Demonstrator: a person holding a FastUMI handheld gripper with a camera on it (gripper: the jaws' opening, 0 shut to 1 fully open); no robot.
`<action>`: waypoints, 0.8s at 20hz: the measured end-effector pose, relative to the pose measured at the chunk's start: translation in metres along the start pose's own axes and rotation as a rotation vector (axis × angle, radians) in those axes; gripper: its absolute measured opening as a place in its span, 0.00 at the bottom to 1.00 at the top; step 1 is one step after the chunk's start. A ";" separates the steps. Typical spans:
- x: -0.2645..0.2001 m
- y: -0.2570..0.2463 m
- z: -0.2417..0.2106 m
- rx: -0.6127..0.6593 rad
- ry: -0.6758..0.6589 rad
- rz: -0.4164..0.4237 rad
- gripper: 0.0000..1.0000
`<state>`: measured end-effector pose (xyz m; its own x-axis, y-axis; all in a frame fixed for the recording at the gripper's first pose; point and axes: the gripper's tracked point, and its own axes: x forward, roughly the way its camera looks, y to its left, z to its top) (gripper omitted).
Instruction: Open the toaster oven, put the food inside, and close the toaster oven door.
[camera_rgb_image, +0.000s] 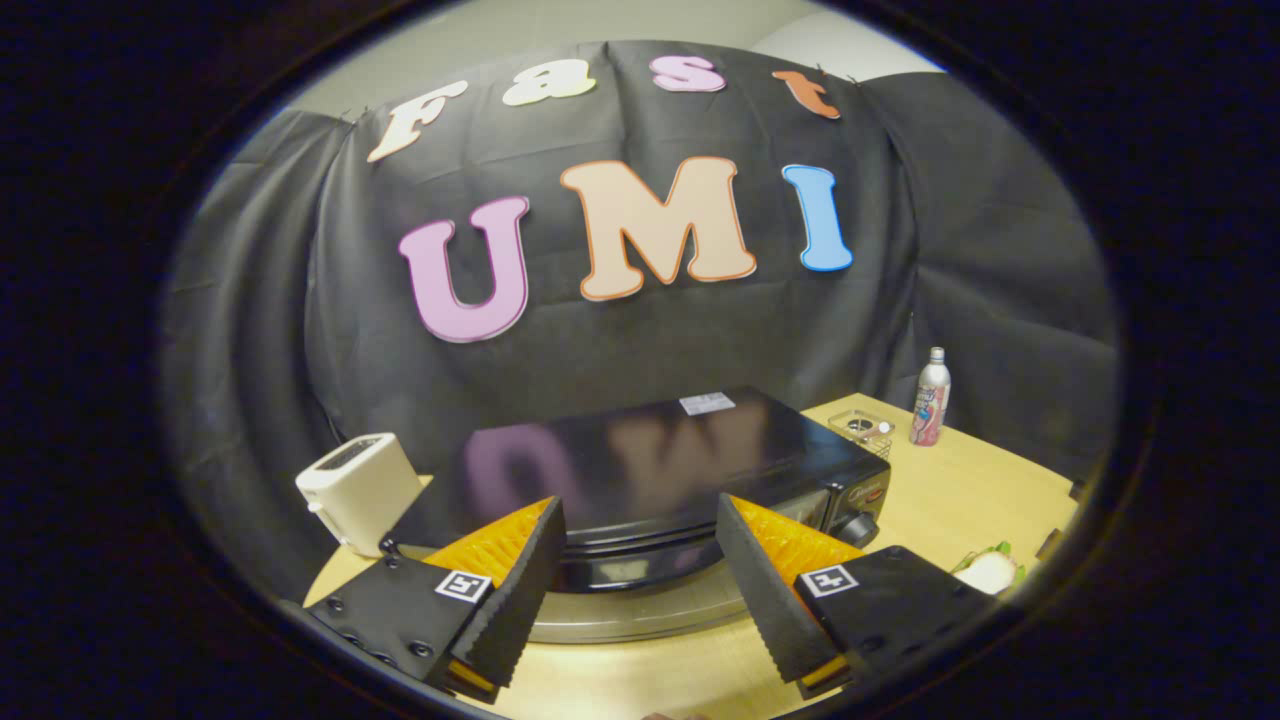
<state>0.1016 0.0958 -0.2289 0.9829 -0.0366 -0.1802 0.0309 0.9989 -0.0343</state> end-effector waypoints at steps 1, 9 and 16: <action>0.000 0.001 -0.004 -0.025 0.007 0.004 0.97; -0.029 -0.007 -0.012 0.008 -0.043 -0.002 0.98; -0.076 -0.018 -0.043 0.045 0.010 0.016 0.97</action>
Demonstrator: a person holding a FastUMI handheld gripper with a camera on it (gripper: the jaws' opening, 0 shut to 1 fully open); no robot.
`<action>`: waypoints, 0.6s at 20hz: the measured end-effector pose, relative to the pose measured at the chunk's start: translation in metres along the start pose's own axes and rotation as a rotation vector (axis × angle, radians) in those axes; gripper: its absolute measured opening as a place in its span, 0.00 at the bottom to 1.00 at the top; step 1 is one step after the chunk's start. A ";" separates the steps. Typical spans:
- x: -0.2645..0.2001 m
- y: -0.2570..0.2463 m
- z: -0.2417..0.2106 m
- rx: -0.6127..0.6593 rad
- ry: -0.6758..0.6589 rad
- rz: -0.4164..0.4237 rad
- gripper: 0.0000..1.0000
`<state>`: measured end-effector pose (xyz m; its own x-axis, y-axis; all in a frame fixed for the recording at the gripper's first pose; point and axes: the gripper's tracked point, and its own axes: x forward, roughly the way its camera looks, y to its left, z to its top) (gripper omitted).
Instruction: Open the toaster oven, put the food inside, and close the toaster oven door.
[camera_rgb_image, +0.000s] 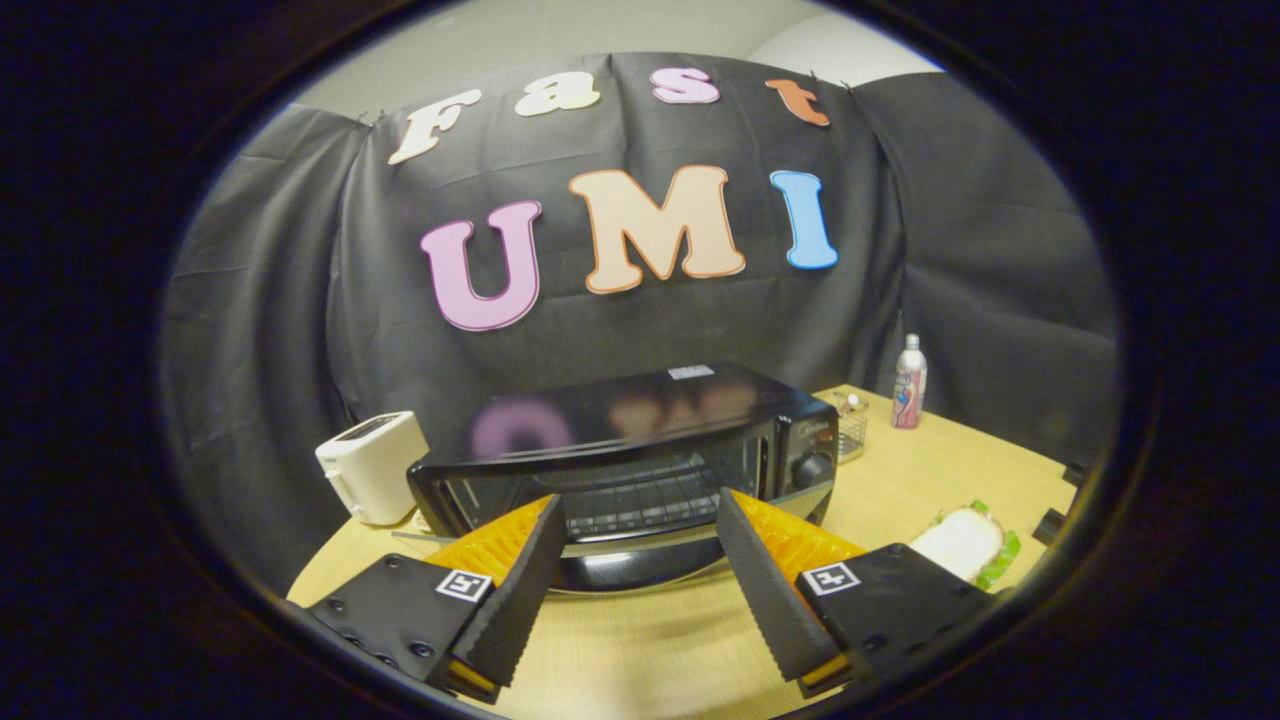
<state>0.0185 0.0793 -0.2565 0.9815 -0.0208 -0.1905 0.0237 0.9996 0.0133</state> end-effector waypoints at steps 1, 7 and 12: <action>-0.006 -0.002 -0.005 0.003 0.015 -0.001 0.97; -0.029 -0.012 -0.031 0.029 0.079 -0.013 0.96; -0.043 -0.019 -0.058 0.039 0.152 -0.024 0.97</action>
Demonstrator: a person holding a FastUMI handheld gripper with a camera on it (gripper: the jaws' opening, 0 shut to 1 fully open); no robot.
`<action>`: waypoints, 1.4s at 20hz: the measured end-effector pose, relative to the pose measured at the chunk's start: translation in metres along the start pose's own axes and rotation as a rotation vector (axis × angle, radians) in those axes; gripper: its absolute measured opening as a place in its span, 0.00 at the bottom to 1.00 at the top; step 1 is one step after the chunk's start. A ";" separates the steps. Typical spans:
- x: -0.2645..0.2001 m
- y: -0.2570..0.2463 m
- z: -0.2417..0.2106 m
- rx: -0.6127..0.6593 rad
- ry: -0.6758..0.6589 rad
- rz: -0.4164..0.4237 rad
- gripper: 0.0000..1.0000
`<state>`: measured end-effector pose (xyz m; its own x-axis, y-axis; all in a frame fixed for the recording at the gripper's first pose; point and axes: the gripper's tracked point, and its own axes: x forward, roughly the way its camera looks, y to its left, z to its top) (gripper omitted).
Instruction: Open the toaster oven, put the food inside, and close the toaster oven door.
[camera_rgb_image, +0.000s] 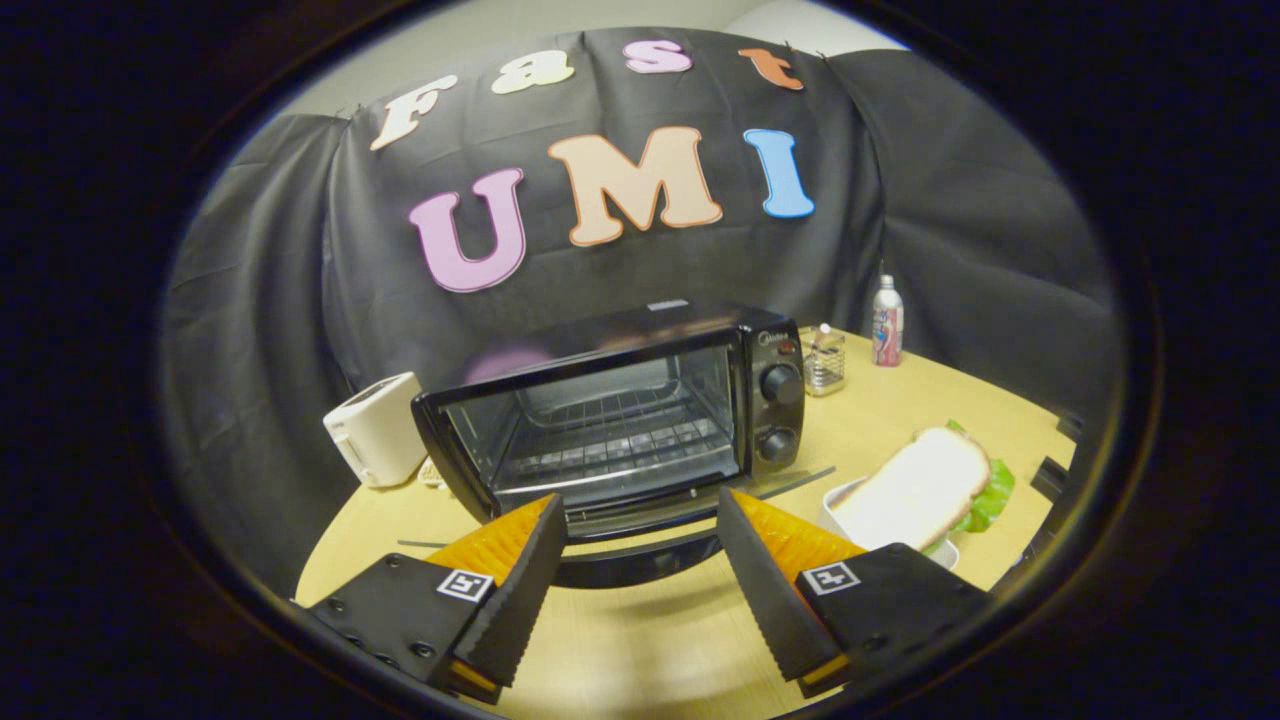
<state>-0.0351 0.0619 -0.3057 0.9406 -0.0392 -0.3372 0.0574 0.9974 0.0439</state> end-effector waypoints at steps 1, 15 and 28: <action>-0.002 -0.002 -0.005 -0.003 0.019 -0.004 0.97; 0.002 -0.031 -0.104 -0.002 0.376 -0.073 0.96; -0.039 -0.058 -0.014 0.097 0.495 0.117 0.96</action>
<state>-0.0800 0.0060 -0.3083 0.6731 0.1292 -0.7282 0.0137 0.9823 0.1870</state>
